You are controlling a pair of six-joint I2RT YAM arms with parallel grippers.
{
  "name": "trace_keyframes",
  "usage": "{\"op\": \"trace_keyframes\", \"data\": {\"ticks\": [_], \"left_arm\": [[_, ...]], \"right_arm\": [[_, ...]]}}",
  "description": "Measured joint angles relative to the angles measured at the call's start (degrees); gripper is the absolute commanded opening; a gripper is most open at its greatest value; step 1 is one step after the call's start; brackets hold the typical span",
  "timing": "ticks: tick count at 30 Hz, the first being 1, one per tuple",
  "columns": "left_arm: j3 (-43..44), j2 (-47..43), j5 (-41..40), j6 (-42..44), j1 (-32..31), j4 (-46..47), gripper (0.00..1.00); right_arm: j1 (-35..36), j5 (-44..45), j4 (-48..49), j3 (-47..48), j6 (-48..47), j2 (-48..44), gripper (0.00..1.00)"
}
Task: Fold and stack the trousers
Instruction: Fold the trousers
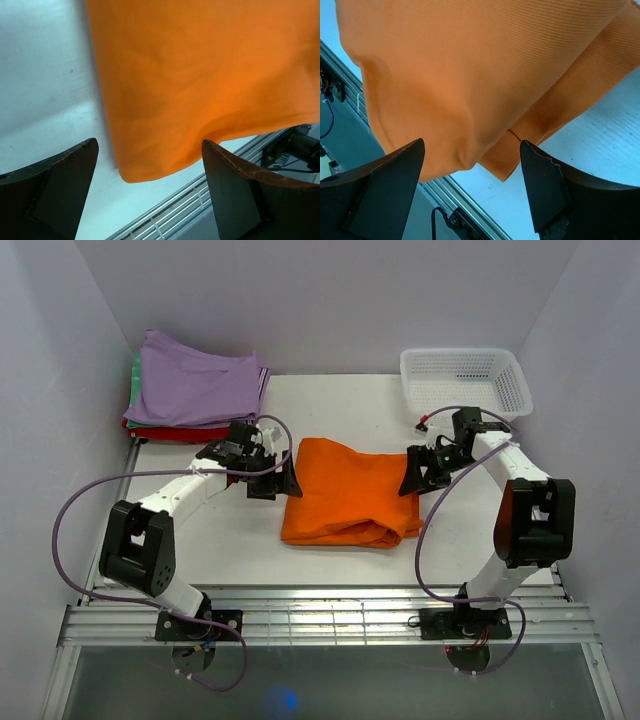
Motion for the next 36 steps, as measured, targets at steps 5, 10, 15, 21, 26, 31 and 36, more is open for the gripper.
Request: {"op": "trace_keyframes", "data": {"ticks": [5,10,15,21,26,31,36], "left_arm": [[-6.9,-1.6,1.3,0.2,1.6,0.9,0.95],[-9.2,-1.6,5.8,-0.2,5.0,4.7,0.96],[-9.8,0.4,13.2,-1.1,6.3,9.4,0.92],[-11.1,-2.7,16.0,-0.3,3.9,14.6,0.79],[-7.0,-7.4,14.0,7.2,-4.7,16.4,0.74],[-3.4,-7.1,8.3,14.5,-14.5,18.0,0.84],[-2.6,-2.8,3.1,18.0,-19.7,20.0,0.91]], "right_arm": [[1.7,1.3,1.8,-0.9,3.0,4.3,0.75],[1.8,1.0,2.2,-1.6,4.8,7.2,0.74],[1.8,-0.7,2.1,-1.6,5.6,8.3,0.28],[1.8,-4.6,2.1,-1.1,5.3,8.0,0.08],[1.2,-9.7,1.5,1.0,3.3,5.1,0.08],[-0.2,-10.1,3.7,0.1,-0.2,3.1,0.08],[-1.4,-9.2,9.0,-4.8,0.3,10.1,0.52]]}}
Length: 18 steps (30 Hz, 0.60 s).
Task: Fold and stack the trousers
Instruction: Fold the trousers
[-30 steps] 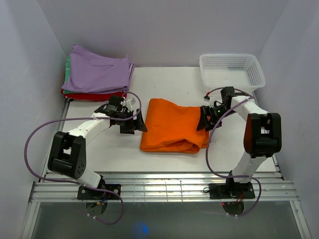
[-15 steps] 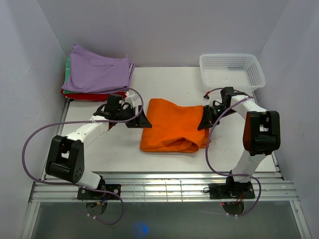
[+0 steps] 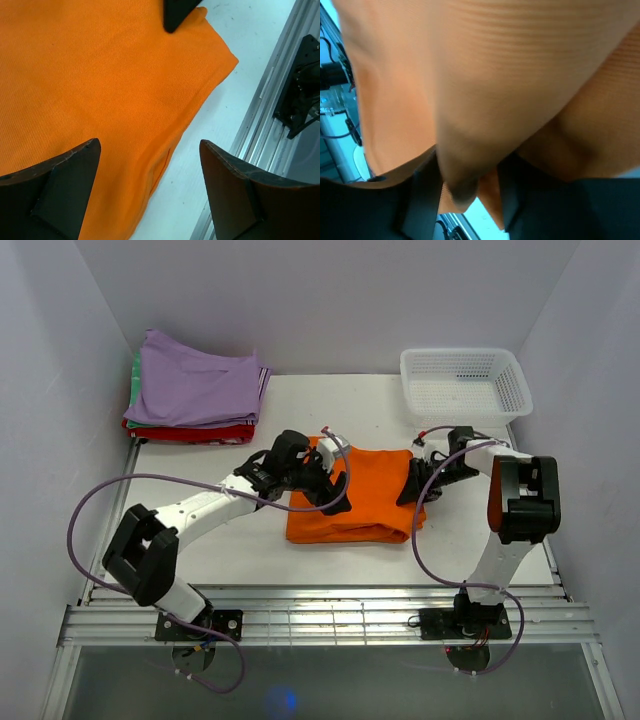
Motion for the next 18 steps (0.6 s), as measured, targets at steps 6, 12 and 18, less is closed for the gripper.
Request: {"op": "trace_keyframes", "data": {"ticks": [6,12,18], "left_arm": [[6.5,6.4,-4.7,-0.6,-2.8,-0.4,0.88],[21.9,13.0,-12.6,-7.0,-7.1,-2.8,0.82],[36.5,24.7,-24.5,-16.9,-14.6,-8.0,0.82]], "right_arm": [[-1.4,-1.2,0.5,-1.5,1.0,0.3,0.73],[-11.9,-3.6,-0.6,-0.6,1.1,-9.9,0.65],[-16.7,-1.9,5.6,-9.1,4.2,-14.6,0.63]]}}
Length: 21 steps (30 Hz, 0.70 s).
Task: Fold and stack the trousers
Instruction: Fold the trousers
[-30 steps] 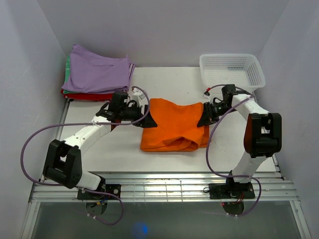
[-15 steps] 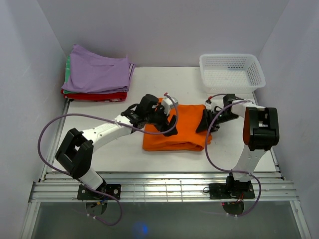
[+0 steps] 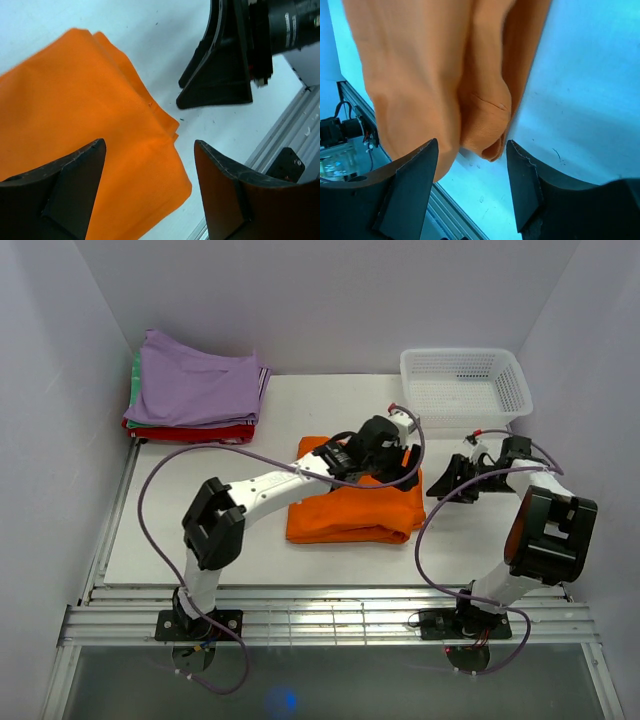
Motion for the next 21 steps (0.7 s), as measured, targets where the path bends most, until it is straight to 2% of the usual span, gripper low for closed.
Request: {"op": "trace_keyframes", "data": {"ticks": [6,8,10,12,14,16,17,18,19,21], "left_arm": [[9.8,13.0,-9.6,-6.2,-4.1,-6.8,0.82],[11.9,15.7,-12.1,-7.0,-4.9,-8.6,0.81],[13.6,17.9,-15.1,-7.7,-5.7,-9.8,0.76],[14.4,19.5,-17.6,-8.0,-6.2,-10.6,0.68],[14.5,20.1,-19.4,-8.2,-6.6,-11.1,0.65],[14.5,20.3,-20.7,-8.3,-6.9,-11.5,0.53],[14.5,20.3,-21.1,-8.5,-6.9,-11.6,0.47],[14.5,20.3,-21.3,-8.5,-6.9,-11.8,0.4],[14.6,20.3,-21.5,-8.7,-7.0,-11.8,0.27],[14.6,20.3,-21.6,-8.9,-7.0,-11.8,0.14]], "right_arm": [[2.5,2.6,7.8,-6.5,4.7,7.9,0.63],[3.2,1.7,9.7,-7.3,6.3,8.5,0.6],[4.2,1.6,12.7,-8.0,7.6,8.5,0.55],[5.2,1.5,15.4,-8.9,8.5,8.5,0.44],[6.2,1.7,17.8,-10.1,9.5,8.5,0.34],[6.6,2.1,19.6,-11.0,10.2,8.5,0.25],[6.8,2.3,20.4,-11.5,10.6,8.5,0.15],[6.9,2.4,21.3,-12.0,10.6,8.5,0.11],[7.1,2.3,22.1,-12.5,11.0,8.6,0.08],[7.3,2.0,23.3,-13.2,11.8,8.6,0.08]]}}
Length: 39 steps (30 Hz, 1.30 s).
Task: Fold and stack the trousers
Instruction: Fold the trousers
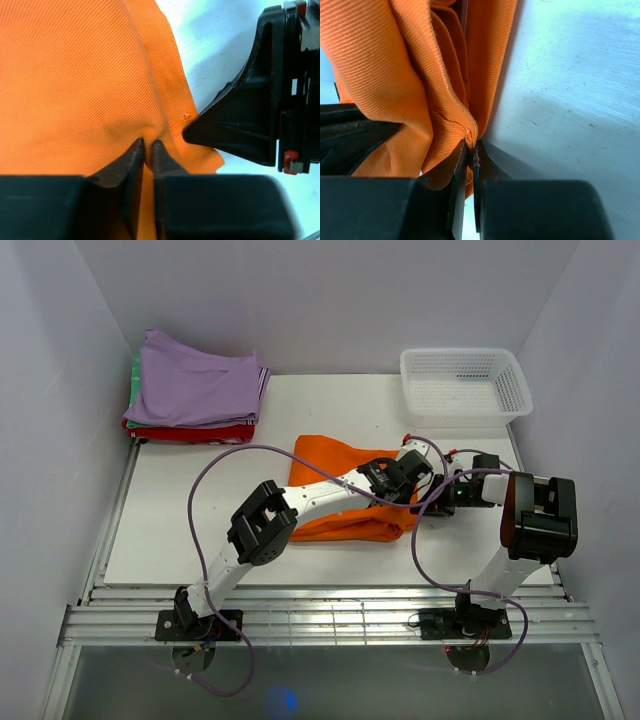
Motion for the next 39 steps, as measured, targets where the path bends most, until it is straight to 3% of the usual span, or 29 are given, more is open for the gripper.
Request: {"op": "trace_keyframes", "data": {"ticks": [1,2,25,26,27,28,29,30,31,33,35,36,39], "left_arm": [[0.0,0.0,0.0,0.1,0.0,-0.1,0.03],[0.0,0.0,0.1,0.1,0.0,-0.1,0.0],[6.0,0.1,0.8,1.3,1.2,1.3,0.0],[6.0,0.2,1.0,1.4,1.3,1.7,0.03],[6.0,0.3,1.2,1.4,1.5,2.2,0.14],[6.0,0.4,1.4,1.6,1.6,2.5,0.29],[6.0,0.5,2.1,1.7,1.9,3.0,0.57],[6.0,0.5,3.1,2.0,2.2,3.7,0.67],[5.9,0.5,3.7,2.1,2.5,4.5,0.73],[5.1,-0.1,5.6,2.1,3.2,6.6,0.82],[1.7,-2.3,8.7,2.2,4.8,7.6,0.91],[0.0,-3.6,10.4,2.2,5.7,7.7,0.98],[-6.8,-10.5,18.4,3.5,11.4,7.0,0.98]], "right_arm": [[0.1,-0.2,0.5,-0.3,0.2,0.0,0.08],[0.1,-0.5,1.0,-0.5,0.3,0.0,0.08],[2.4,-1.6,4.7,-3.6,0.3,-1.9,0.08],[2.4,-1.6,4.7,-3.7,0.1,-1.9,0.08],[2.4,-1.6,4.6,-3.7,-0.2,-1.9,0.08],[2.4,-1.6,4.4,-3.7,-0.4,-1.9,0.11],[2.4,-1.6,3.8,-3.5,-0.8,-1.9,0.2],[2.4,-1.6,2.5,-3.0,-1.3,-1.9,0.24],[2.4,-1.4,0.9,-2.4,-1.8,-1.9,0.27],[1.9,-0.4,-4.3,-0.1,-3.9,-2.0,0.44],[1.0,1.3,-10.6,3.8,-6.9,-2.1,0.65],[0.2,2.4,-13.4,6.2,-8.7,-2.4,0.69],[-3.1,5.4,-22.8,15.7,-16.3,-3.3,0.74]]}}
